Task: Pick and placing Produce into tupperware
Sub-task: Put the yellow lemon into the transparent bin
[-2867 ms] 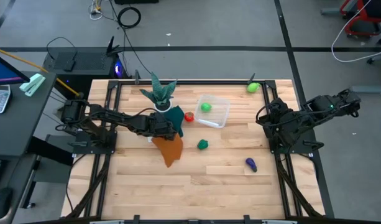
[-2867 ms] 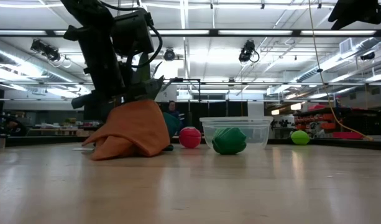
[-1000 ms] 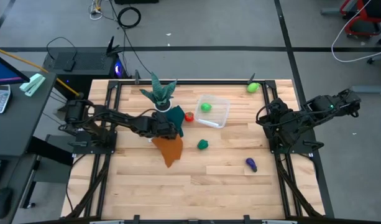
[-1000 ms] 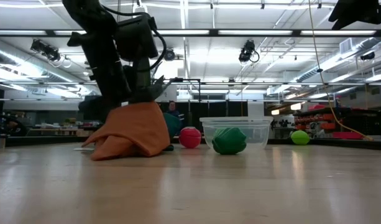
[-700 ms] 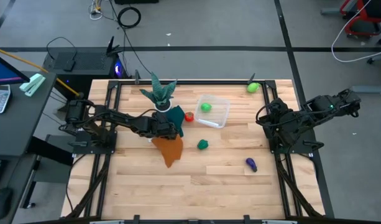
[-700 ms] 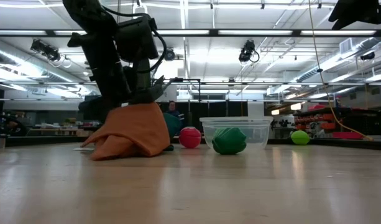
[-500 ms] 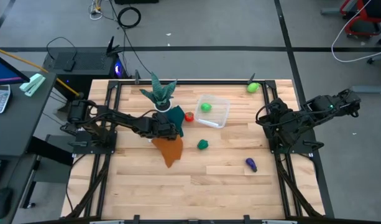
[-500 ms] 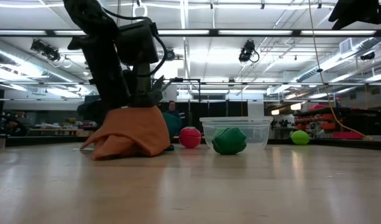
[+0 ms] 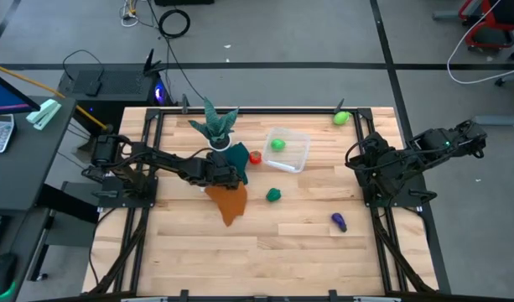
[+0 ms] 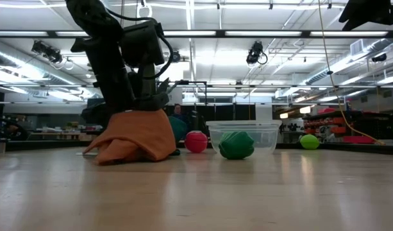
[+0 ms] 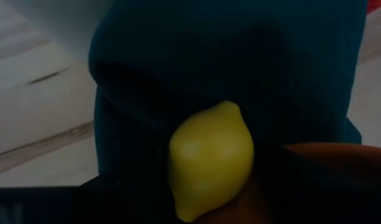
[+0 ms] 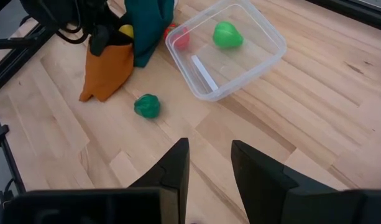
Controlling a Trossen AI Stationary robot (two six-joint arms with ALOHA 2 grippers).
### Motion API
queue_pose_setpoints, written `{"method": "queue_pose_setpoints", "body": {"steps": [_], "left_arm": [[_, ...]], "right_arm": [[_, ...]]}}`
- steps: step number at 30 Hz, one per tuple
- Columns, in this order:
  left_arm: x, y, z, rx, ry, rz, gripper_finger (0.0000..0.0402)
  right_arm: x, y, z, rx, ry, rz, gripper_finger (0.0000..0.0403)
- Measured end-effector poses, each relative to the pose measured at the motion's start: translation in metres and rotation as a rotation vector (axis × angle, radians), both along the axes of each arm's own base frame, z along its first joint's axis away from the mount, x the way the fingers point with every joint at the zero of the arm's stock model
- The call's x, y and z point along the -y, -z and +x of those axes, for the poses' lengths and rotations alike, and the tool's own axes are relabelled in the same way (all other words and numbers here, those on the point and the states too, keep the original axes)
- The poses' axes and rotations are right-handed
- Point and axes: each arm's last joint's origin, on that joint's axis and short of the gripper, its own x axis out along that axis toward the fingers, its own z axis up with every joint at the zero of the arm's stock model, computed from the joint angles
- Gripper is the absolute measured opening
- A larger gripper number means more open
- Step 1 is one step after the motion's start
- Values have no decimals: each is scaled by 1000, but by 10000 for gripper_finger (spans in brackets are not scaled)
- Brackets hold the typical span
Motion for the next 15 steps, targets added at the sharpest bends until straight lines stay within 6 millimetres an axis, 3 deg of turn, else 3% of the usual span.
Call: {"method": "queue_pose_setpoints", "body": {"steps": [3,12,15], "left_arm": [[0,0,0,-1,3,3,210],[0,0,0,-12,12,5,231],[0,0,-1,-13,16,5,220]], "right_arm": [[0,0,0,0,0,0,86],[0,0,0,0,1,1,86],[0,0,0,0,1,1,86]]}}
